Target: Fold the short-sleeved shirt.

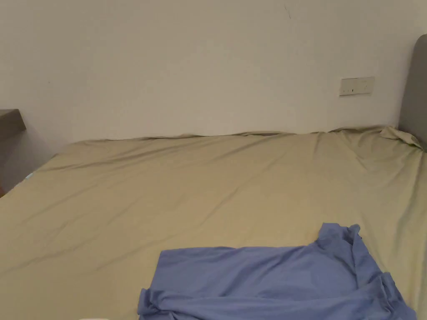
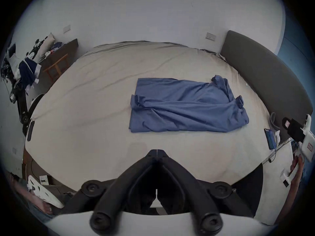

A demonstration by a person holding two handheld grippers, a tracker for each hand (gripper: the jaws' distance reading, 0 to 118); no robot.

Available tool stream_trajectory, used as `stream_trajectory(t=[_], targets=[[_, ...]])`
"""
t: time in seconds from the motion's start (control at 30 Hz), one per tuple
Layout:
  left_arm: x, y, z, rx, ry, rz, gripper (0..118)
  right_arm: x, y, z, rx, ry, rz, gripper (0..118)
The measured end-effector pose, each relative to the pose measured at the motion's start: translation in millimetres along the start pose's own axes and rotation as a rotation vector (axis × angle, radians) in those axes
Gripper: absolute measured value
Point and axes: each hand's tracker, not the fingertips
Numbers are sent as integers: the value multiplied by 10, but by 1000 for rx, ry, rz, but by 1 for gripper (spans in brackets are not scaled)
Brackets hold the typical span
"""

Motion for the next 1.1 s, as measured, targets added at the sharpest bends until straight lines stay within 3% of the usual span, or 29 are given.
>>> stream_trajectory(t=[0.03, 0.07, 0.13, 0.2, 0.23, 0.33, 0.4, 0.43, 0.5, 0.6, 0.8, 0.9, 0.93, 0.97, 1.0, 1.1], targets=[[-29, 79, -80, -2, 0, 2, 0, -4, 17, -15, -5, -2, 3, 3], [-89, 138, -235, -11, -14, 14, 17, 7, 31, -26, -7, 4, -4, 3], [-197, 296, -623, -93, -3, 42, 84, 20, 58, -63, -13, 36, -30, 3], [-278, 401, -1041, -214, 51, 35, 84, 19, 69, -105, -15, 36, -35, 3], [-334, 462, -1244, -185, 132, -29, 84, 29, 62, -141, -24, 29, -33, 3], [-443, 597, -1720, -227, 184, -100, 83, 53, 48, -218, -48, 18, -35, 3], [-492, 605, -1958, -262, 123, -48, 77, 72, 21, -268, -65, 25, -45, 3], [-488, 588, -2019, -265, 103, -43, 58, 66, 14, -295, -71, 23, -45, 3], [-505, 579, -2155, -263, 60, -30, 2, 54, 11, -370, -96, 17, -34, 3], [-462, 548, -2260, -305, -11, -7, 2, 47, 2, -476, -121, 28, -31, 3], [-559, 660, -2038, -311, 15, 3, 2, 32, 38, -652, -136, 82, -41, 3], [-506, 688, -1810, -267, 10, -29, 2, 126, 97, -896, -155, 66, -9, 4], [-490, 706, -1767, -263, 8, -37, 2, 148, 145, -991, -190, 63, -8, 41], [-476, 720, -1714, -260, 2, -38, 2, 245, 138, -1173, -264, 52, -37, 93], [-471, 734, -1706, -255, 2, -36, 2, 336, 97, -1366, -330, 39, -69, 117], [-473, 758, -1729, -269, -8, -33, 2, 646, -47, -1838, -396, -28, -143, 117]])
